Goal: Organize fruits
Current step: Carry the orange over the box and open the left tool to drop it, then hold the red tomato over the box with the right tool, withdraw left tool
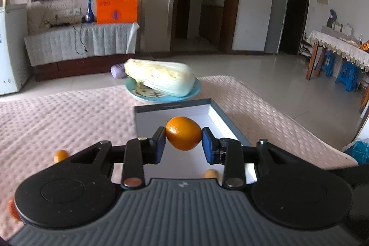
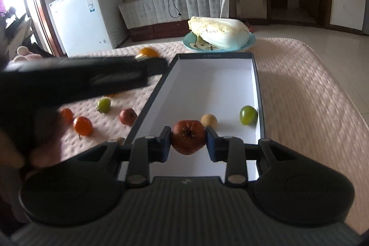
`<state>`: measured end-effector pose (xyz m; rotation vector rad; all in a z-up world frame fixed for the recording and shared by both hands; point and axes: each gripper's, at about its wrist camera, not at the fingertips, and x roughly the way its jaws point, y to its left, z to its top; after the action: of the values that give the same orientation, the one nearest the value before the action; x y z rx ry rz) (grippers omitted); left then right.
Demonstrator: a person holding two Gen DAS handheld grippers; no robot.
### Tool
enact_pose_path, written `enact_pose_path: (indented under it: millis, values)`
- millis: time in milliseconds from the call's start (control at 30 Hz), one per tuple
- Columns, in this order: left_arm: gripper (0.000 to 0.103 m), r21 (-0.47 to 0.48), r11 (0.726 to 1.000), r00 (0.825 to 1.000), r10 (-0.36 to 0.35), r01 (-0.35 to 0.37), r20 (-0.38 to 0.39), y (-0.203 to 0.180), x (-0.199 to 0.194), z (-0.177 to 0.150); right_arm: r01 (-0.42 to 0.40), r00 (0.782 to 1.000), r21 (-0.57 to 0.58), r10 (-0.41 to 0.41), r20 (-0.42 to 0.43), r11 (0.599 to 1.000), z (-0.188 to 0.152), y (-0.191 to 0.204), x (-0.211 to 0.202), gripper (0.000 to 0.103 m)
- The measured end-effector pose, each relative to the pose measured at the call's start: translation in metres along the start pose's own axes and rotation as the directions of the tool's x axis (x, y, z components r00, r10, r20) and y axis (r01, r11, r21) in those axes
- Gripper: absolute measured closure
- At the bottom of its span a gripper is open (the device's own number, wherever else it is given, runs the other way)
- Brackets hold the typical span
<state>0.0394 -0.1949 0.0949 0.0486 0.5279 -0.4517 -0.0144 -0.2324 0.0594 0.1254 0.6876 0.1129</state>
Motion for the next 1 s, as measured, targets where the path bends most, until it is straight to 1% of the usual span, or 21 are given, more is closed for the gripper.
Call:
enact_pose_path:
  millis: [100,233,433,633,700,767,833,933,1000]
  values:
    - [0.063,0.023,1.0,1.0,0.0,0.001,-0.026,-0.012,0.025,0.002,0.013,1.0,0.009,-0.013,-0.022,1.0,-0.002,-0.005,0.005,0.068]
    - [0.063,0.031,0.999,0.998,-0.016,0.018,-0.06,-0.022,0.051,0.001,0.023,0.999,0.026,-0.022,-0.034,0.999,-0.001,-0.011,0.008,0.068]
    - [0.063,0.032,0.999,0.996,-0.008,0.011,-0.085,-0.022,0.075,-0.003,0.036,0.998,0.054,-0.034,-0.049,0.998,0.0,-0.019,0.011,0.068]
    - [0.063,0.039,0.999,0.995,0.004,0.0,-0.095,-0.018,0.08,-0.005,0.045,0.998,0.052,-0.042,-0.053,0.998,0.0,-0.019,0.012,0.068]
    - [0.06,0.044,0.999,0.995,-0.003,0.007,-0.103,-0.018,0.082,-0.006,0.049,0.998,0.051,-0.046,-0.052,0.997,0.0,-0.018,0.012,0.068]
    - [0.054,0.061,0.998,0.995,0.002,0.004,-0.102,-0.02,0.082,-0.005,0.05,0.998,0.057,-0.047,-0.051,0.997,0.001,-0.019,0.013,0.068]
    - [0.05,0.071,0.997,0.996,0.01,-0.003,-0.092,-0.02,0.08,-0.003,0.051,0.997,0.059,-0.047,-0.055,0.997,0.0,-0.019,0.013,0.068]
    - [0.046,0.072,0.997,0.997,0.01,-0.004,-0.081,-0.02,0.075,-0.002,0.05,0.997,0.053,-0.047,-0.058,0.997,0.0,-0.018,0.015,0.068]
    - [0.045,0.076,0.997,0.997,0.011,-0.006,-0.074,-0.02,0.068,-0.001,0.054,0.997,0.053,-0.051,-0.055,0.997,0.0,-0.018,0.016,0.068]
